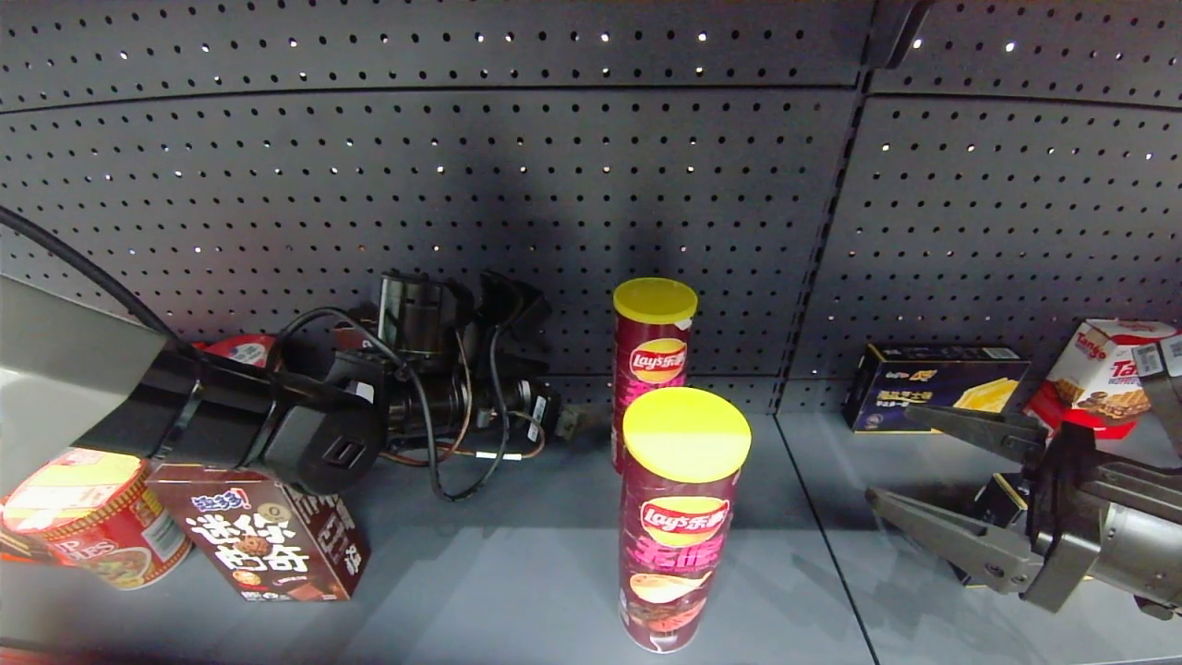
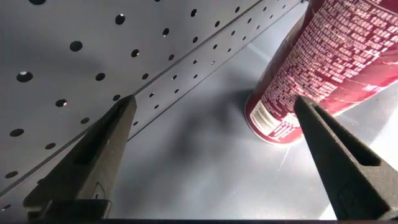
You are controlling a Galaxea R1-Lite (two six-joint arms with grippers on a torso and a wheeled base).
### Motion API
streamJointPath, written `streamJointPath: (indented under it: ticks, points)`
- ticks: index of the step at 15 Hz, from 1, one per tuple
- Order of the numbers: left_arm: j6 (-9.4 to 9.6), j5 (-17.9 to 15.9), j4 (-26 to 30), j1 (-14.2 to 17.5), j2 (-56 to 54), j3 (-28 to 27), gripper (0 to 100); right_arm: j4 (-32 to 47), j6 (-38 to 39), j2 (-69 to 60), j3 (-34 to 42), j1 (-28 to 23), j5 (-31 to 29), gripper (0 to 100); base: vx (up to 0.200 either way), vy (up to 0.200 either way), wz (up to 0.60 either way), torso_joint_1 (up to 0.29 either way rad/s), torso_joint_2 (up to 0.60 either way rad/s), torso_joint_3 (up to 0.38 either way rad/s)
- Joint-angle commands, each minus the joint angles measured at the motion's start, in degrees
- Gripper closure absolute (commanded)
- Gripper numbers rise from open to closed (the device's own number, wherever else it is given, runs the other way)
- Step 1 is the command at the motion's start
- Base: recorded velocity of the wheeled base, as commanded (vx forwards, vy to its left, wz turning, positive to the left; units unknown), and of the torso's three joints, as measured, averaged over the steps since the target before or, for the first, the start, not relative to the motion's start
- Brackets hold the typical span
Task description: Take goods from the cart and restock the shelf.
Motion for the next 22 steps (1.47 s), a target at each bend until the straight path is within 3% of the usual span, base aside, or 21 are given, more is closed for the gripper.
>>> streamJointPath:
  ticks: [1,7,10,14,18,22]
  points:
    - [0.11,-0.01,-0.09,-0.01,-0.17,0.41,0,-0.02,-0.01,-0.02,-0.10,-0.02,0.01,0,0.000,0.000,0.00,0.000,0.00,0.000]
    - [0.28,0.25,-0.18,0.08,-5.18,0.33,0,-0.11,-0.01,2.45,-3.09,-0.46,-0.69,0,0.000,0.000,0.00,0.000,0.00,0.000]
    - [2.21,3.77,-2.64,0.52,-5.88,0.76,0,0.07,-0.10,4.12,-5.55,-0.81,-3.42,0,0.000,0.000,0.00,0.000,0.00,0.000]
    - [2.30,6.05,0.35,0.25,-12.30,2.70,0,1.65,-0.10,4.12,-5.99,1.21,-6.84,0,0.000,0.000,0.00,0.000,0.00,0.000]
    - [2.21,6.41,1.58,0.69,-19.68,9.91,0,6.22,-0.10,5.17,-10.21,4.99,-12.12,0,0.000,0.000,0.00,0.000,0.00,0.000]
    - [2.57,6.67,-1.06,0.69,-24.51,17.46,0,11.23,-0.10,9.04,-13.64,10.79,-21.70,0,0.000,0.000,0.00,0.000,0.00,0.000]
